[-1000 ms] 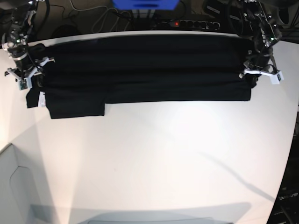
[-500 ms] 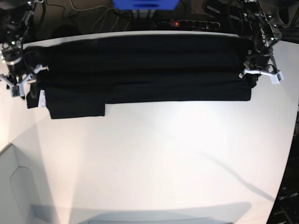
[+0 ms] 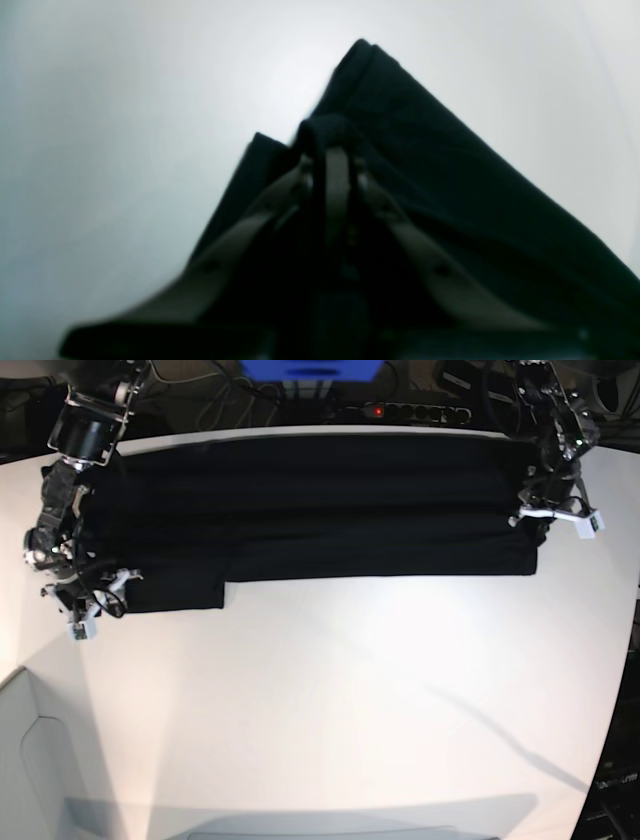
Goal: Fold the T-shirt properly
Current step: 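Hold the folded strip with both grippers and press it flat, then regrip the strip's end with the right gripper, left gripper holding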
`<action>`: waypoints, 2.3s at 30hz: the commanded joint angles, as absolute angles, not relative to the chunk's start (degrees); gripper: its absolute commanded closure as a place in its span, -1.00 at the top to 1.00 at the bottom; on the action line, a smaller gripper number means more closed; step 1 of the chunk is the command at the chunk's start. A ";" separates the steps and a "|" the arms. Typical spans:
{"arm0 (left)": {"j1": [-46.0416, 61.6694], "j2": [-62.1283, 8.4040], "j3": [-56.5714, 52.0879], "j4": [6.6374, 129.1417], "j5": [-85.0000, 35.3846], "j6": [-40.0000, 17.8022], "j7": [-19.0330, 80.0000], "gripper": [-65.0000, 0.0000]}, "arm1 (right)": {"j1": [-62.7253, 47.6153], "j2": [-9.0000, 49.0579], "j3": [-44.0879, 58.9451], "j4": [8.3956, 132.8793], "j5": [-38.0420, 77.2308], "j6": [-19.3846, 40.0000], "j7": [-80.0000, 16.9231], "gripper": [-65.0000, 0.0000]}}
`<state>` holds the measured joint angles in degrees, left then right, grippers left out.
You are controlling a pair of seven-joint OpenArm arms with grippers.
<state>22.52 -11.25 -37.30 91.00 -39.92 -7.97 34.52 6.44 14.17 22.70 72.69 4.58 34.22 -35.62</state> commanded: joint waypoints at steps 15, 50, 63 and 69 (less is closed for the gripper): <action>22.73 -11.91 -37.67 91.91 -40.57 -8.13 33.36 -1.00 | 3.12 14.90 23.25 82.51 5.32 33.98 -34.51 -1.00; 26.59 -11.91 -37.67 103.08 -40.84 -8.13 33.45 -1.00 | -35.65 -0.40 41.98 116.18 5.05 40.00 -34.51 -1.00; 29.49 -10.68 -37.67 96.84 -40.75 -8.13 33.36 -1.00 | -35.38 -0.40 41.89 116.18 5.23 40.00 -34.51 -1.00; 29.49 -10.68 -37.67 93.58 -40.75 -8.13 33.27 -1.00 | -31.52 -0.40 41.98 116.18 5.23 40.00 -34.51 -1.00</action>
<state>29.32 -10.00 -37.39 93.01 -40.38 -7.97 34.30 -31.24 -0.95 41.58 115.13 4.84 39.59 -35.42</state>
